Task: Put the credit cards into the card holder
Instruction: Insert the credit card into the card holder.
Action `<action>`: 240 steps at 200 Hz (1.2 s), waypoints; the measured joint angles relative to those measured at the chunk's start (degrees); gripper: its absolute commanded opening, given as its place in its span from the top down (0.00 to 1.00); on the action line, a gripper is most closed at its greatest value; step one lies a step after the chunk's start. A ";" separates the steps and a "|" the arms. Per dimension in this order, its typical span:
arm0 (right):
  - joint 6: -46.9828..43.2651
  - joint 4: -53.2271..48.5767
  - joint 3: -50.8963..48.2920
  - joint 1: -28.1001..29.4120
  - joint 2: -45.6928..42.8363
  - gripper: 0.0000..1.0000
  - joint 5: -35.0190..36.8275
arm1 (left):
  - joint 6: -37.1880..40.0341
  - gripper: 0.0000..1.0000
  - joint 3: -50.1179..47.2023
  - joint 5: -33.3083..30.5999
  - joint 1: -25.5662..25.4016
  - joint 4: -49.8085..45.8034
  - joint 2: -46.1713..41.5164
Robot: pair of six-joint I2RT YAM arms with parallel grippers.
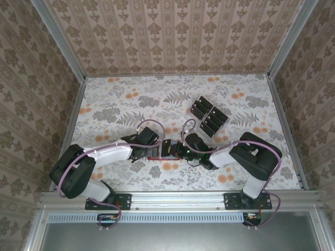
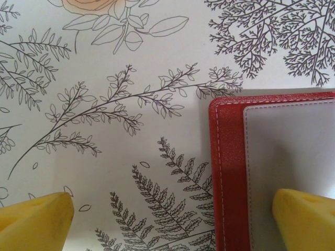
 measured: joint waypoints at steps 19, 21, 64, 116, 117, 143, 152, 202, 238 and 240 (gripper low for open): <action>-0.02 0.39 -0.48 0.00 -0.02 1.00 0.04 | 0.00 0.00 0.00 0.00 0.00 0.00 0.00; -0.02 0.37 -0.55 0.00 -0.02 1.00 0.07 | 0.00 0.00 0.00 0.02 0.00 0.00 0.00; -0.35 0.20 -1.11 -0.13 -1.07 1.00 0.46 | 0.00 0.00 0.00 0.00 0.00 0.00 0.00; -0.52 -0.79 -1.40 -1.09 -1.57 1.00 1.14 | 0.00 0.00 -0.02 0.00 0.00 0.02 0.00; -0.52 -0.81 -1.40 -1.11 -1.57 1.00 1.14 | 0.00 0.00 -0.02 0.02 0.00 0.02 0.00; -0.52 -0.79 -1.40 -1.29 -1.57 1.00 1.11 | 0.00 0.00 -0.04 0.02 0.00 0.09 0.00; -0.55 -0.76 -1.40 -1.31 -1.57 1.00 1.11 | 0.00 0.00 -0.04 0.02 0.00 0.13 0.00; -0.90 -0.26 -1.27 -1.46 -0.70 1.00 0.70 | 0.00 0.00 -0.07 0.02 0.00 0.17 0.00; -0.94 1.01 0.87 -1.57 2.14 1.00 -1.77 | 0.00 0.00 -0.07 0.00 0.00 0.17 0.00; -0.92 1.07 0.96 -1.57 2.29 1.00 -1.90 | 0.00 0.00 -0.07 0.00 0.00 0.17 0.00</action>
